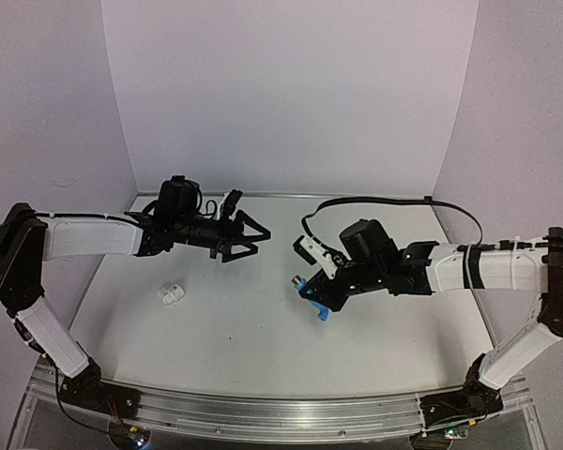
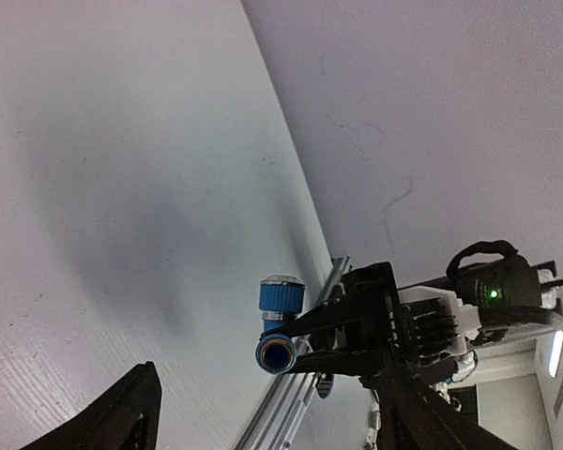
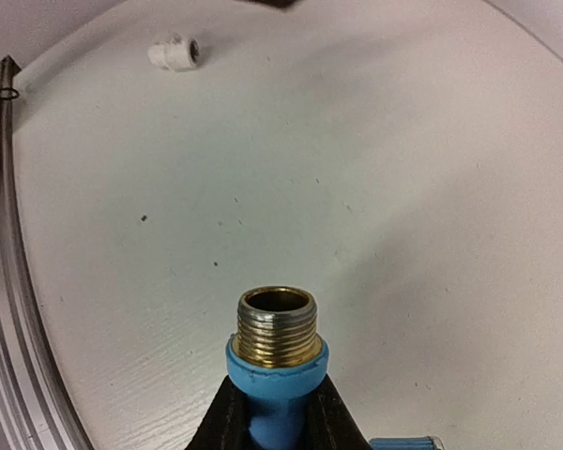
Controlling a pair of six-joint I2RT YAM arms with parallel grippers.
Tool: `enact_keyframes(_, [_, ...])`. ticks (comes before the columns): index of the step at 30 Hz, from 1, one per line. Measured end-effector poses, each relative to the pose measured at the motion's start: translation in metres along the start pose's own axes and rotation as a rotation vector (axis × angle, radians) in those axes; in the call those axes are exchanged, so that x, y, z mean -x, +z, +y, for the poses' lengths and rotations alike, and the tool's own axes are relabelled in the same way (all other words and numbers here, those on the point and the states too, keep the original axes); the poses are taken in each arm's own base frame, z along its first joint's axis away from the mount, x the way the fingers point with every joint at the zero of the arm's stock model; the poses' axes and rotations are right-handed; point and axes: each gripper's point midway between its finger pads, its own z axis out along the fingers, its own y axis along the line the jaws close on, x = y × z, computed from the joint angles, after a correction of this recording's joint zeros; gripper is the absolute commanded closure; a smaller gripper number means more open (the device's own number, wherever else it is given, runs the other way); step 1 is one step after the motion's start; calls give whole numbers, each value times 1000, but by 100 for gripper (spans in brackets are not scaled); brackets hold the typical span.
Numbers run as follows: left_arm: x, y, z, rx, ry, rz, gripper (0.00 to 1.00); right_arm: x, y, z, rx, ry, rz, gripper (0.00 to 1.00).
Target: Install the water faucets
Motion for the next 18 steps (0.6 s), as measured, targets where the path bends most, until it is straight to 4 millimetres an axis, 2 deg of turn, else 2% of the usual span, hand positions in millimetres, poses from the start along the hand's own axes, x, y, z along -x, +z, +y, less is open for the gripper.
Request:
enact_keyframes(3, [-7,5,-20,-129,-17,43,29,27,-10,15,63,-80,-88,100])
enact_keyframes(8, [-24,13,-43,-229,-6,114,43,36,-11,21,80,-119,-129,100])
enact_keyframes(10, [-33,15,-49,-251,-4,138,45,42,-12,22,80,-125,-153,100])
enact_keyframes(13, [-46,21,-51,-267,-5,181,45,46,-13,22,78,-130,-170,100])
enact_keyframes(14, [-49,23,-51,-270,-5,190,49,47,-13,23,79,-131,-172,100])
enact_keyframes(18, [-61,35,-42,-261,-25,229,52,44,-13,22,73,-130,-159,100])
